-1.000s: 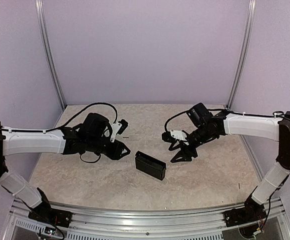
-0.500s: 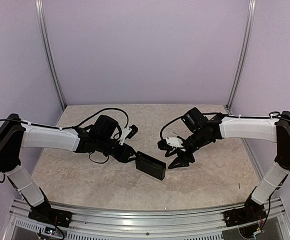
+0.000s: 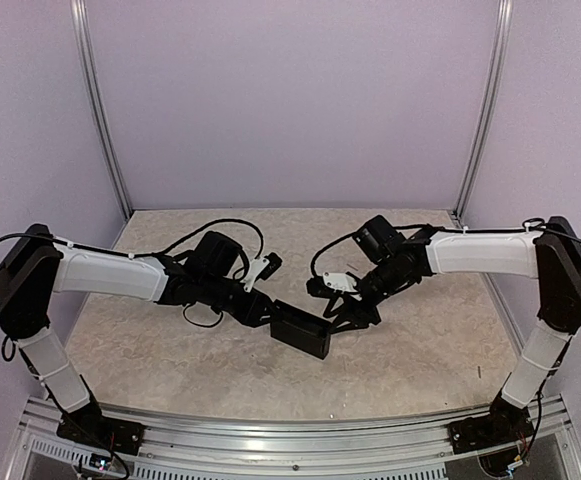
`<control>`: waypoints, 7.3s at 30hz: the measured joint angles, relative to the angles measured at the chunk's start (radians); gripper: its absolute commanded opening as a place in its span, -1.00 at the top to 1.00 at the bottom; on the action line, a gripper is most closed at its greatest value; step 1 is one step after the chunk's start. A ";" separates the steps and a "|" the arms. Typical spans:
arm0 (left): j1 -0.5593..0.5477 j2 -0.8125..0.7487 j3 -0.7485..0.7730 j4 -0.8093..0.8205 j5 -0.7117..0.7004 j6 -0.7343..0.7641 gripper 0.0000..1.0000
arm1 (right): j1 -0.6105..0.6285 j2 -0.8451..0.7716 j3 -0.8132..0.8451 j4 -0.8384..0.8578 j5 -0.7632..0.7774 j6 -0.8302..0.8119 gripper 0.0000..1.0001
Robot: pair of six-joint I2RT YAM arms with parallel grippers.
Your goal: Fold the paper box
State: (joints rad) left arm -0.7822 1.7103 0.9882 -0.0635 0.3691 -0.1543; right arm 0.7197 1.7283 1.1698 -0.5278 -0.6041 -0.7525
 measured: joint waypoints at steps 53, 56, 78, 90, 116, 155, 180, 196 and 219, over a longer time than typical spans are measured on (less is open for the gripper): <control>-0.028 0.023 0.085 -0.042 -0.037 0.063 0.31 | -0.015 -0.040 0.023 -0.148 -0.004 -0.046 0.02; -0.028 0.046 0.134 -0.040 -0.036 0.075 0.31 | -0.015 -0.040 0.022 -0.130 0.005 -0.032 0.15; -0.025 0.135 0.186 -0.043 -0.015 0.095 0.33 | -0.008 -0.040 0.001 -0.096 0.006 -0.037 -0.06; -0.025 0.135 0.186 -0.045 -0.016 0.084 0.34 | 0.010 -0.039 -0.004 -0.066 0.022 0.046 0.05; -0.029 0.135 0.186 -0.046 -0.042 0.077 0.35 | 0.009 -0.032 -0.060 0.010 -0.012 0.191 0.47; -0.022 -0.019 0.193 -0.112 -0.033 0.064 0.31 | 0.024 -0.119 -0.100 0.053 0.126 0.113 0.44; -0.016 0.033 0.232 -0.286 -0.037 0.020 0.57 | 0.024 -0.110 -0.099 0.055 0.129 0.126 0.44; -0.053 0.098 0.298 -0.319 -0.091 -0.007 0.95 | 0.024 -0.109 -0.099 0.055 0.124 0.148 0.43; -0.099 0.121 0.330 -0.328 -0.203 -0.086 1.00 | 0.029 -0.110 -0.100 0.054 0.100 0.168 0.43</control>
State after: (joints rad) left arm -0.8810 1.8317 1.3178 -0.3916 0.1665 -0.2401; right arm 0.7486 1.6180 1.0698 -0.4736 -0.5037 -0.5842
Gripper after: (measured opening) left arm 0.012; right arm 0.289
